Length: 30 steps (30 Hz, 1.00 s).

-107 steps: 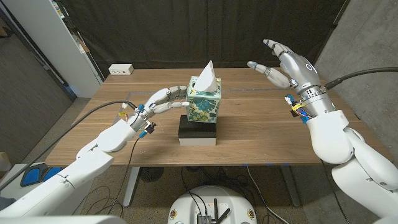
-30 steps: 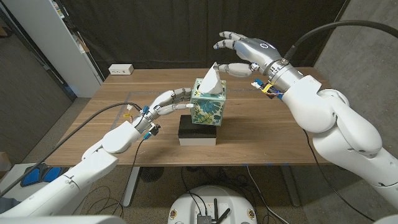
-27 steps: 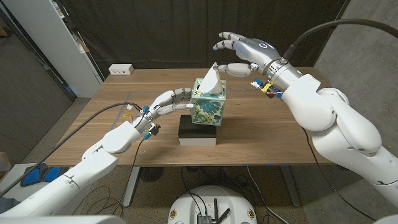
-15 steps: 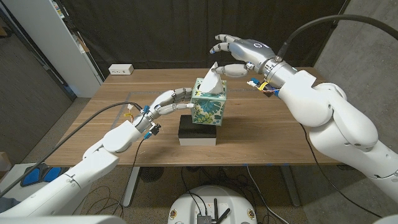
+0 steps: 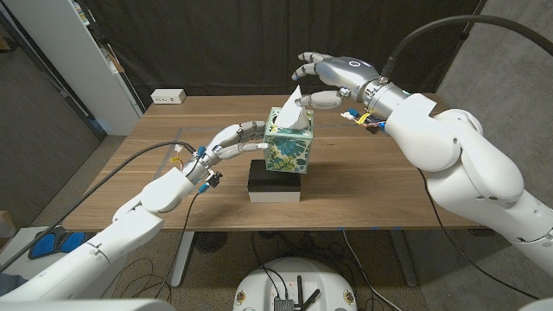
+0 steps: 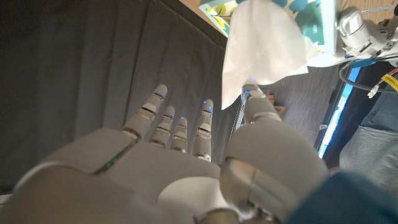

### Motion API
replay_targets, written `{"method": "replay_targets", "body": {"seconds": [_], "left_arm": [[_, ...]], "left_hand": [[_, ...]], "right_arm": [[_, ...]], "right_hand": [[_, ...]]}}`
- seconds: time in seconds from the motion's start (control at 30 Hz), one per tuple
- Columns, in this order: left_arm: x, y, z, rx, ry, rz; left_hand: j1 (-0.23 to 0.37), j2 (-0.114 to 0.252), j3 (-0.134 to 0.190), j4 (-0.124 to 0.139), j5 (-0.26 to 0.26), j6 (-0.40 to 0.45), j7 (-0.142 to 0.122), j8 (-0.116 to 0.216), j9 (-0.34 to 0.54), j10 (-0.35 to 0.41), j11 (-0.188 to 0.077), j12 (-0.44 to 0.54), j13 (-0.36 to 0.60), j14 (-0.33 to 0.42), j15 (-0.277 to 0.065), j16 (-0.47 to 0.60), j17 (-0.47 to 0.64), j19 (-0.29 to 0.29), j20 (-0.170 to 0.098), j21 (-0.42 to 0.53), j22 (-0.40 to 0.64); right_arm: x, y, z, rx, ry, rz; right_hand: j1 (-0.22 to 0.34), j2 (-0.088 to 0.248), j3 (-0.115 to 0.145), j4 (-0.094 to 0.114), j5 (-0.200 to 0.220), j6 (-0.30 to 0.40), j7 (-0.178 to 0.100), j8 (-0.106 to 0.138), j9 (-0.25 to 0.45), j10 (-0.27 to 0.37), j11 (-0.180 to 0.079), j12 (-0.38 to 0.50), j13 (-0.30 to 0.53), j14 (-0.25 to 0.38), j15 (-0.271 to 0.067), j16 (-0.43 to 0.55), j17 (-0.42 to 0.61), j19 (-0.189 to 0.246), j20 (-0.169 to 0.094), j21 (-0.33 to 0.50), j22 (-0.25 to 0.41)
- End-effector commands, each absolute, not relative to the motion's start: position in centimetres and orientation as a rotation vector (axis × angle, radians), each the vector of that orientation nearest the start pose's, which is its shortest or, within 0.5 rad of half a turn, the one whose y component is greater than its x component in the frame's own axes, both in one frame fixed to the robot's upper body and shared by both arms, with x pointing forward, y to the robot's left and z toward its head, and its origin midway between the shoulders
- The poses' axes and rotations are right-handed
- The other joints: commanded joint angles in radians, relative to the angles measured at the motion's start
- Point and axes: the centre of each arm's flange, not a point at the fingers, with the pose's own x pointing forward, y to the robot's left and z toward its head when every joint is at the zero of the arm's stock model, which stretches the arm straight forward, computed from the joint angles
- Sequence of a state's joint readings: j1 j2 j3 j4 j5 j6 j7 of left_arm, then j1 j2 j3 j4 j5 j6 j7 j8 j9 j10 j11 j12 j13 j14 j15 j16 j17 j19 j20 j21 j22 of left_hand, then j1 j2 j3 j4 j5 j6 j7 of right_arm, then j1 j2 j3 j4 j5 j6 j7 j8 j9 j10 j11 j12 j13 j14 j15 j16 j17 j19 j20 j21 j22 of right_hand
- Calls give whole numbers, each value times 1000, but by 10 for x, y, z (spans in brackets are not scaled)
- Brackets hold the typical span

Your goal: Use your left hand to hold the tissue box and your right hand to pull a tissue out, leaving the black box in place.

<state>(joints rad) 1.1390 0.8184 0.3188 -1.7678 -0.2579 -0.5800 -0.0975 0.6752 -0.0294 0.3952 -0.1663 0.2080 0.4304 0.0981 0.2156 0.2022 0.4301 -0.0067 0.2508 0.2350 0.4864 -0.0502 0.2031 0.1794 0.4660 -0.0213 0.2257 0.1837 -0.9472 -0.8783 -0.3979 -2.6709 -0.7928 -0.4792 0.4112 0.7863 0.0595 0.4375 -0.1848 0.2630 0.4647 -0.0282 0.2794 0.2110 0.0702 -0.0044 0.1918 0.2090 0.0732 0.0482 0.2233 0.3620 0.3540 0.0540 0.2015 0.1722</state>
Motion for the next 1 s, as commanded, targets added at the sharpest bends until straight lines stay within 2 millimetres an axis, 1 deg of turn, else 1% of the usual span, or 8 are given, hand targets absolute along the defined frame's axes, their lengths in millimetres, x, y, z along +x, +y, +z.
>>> {"method": "replay_targets", "body": {"seconds": [0.03, 0.17, 0.27, 0.6, 0.7, 0.83, 0.93, 1.0], "left_arm": [[502, 240, -23, 552, -963, -525], [503, 240, -24, 548, -961, -523], [503, 240, -25, 545, -960, -518], [502, 240, -24, 541, -959, -520], [502, 241, -24, 540, -957, -519], [502, 241, -23, 542, -958, -516], [502, 241, -23, 539, -957, -511], [502, 241, -23, 540, -957, -515]], "left_hand": [[52, 61, 10, 4, 5, 8, 1, 3, 3, 3, -7, -5, 2, 9, -15, 2, 6, 5, 5, -2, 5], [52, 62, 10, 3, 5, 9, 1, 3, 3, 3, -9, -5, 2, 9, -14, 2, 6, 5, 5, -2, 5], [51, 63, 11, 4, 5, 10, 2, 3, 3, 4, -8, -5, 2, 9, -14, 2, 6, 4, 6, -3, 5], [50, 69, 14, 6, 6, 9, 1, 1, 3, 3, -8, -7, 2, 9, -13, 0, 6, 2, 7, -4, 4], [50, 69, 15, 5, 6, 9, 1, 1, 3, 4, -7, -7, 2, 11, -13, 1, 5, 2, 7, -4, 4], [50, 72, 17, 5, 6, 9, 1, 1, 3, 3, -8, -8, 2, 9, -12, -1, 5, 2, 8, -4, 4], [49, 74, 18, 6, 7, 10, 1, 1, 3, 5, -5, -7, 3, 10, -13, -1, 5, 1, 8, -5, 4], [50, 76, 20, 6, 7, 10, 3, 1, 3, 6, -4, -7, 3, 10, -13, -1, 5, 1, 9, -5, 4]], "right_arm": [[343, -116, 119, -1603, -925, 9], [342, -112, 119, -1617, -914, 10], [343, -110, 120, -1616, -920, 14], [351, -101, 120, -1646, -908, 41], [353, -100, 119, -1645, -915, 30], [352, -98, 118, -1638, -934, -4], [352, -97, 118, -1644, -936, -3], [352, -96, 117, -1645, -945, -21]], "right_hand": [[9, -10, 3, 4, 7, 33, 16, 13, 2, -7, 1, 5, 2, -10, 9, -2, 2, -11, 9, -7, 3], [6, -20, -5, 12, 5, 90, 24, 28, 3, -9, 4, 8, 1, -17, 15, -2, 2, -19, 16, -8, 3], [6, -21, -7, 15, 4, 119, 15, 35, 3, -6, 5, 10, 1, -22, 14, -3, 3, -23, 19, -8, 3], [25, -18, -7, 14, 2, 247, -35, 75, 11, 42, -5, 27, -2, -19, 5, 5, 4, -20, 24, -4, 3], [37, -16, -5, 12, 1, 289, -58, 86, 11, 66, -10, 34, -2, -7, -6, 13, 5, -10, 19, 0, 3], [52, -15, -4, 10, -1, 335, -70, 98, 10, 97, -19, 41, -3, 11, -8, 23, 7, 13, 17, 7, 4], [64, -16, -2, 8, -3, 366, -86, 108, 9, 121, -24, 46, -3, 27, -17, 31, 8, 29, 15, 11, 4], [72, -14, -2, 10, -5, 396, -89, 117, 10, 140, -31, 50, -3, 39, -24, 37, 10, 43, 11, 14, 4]]}}
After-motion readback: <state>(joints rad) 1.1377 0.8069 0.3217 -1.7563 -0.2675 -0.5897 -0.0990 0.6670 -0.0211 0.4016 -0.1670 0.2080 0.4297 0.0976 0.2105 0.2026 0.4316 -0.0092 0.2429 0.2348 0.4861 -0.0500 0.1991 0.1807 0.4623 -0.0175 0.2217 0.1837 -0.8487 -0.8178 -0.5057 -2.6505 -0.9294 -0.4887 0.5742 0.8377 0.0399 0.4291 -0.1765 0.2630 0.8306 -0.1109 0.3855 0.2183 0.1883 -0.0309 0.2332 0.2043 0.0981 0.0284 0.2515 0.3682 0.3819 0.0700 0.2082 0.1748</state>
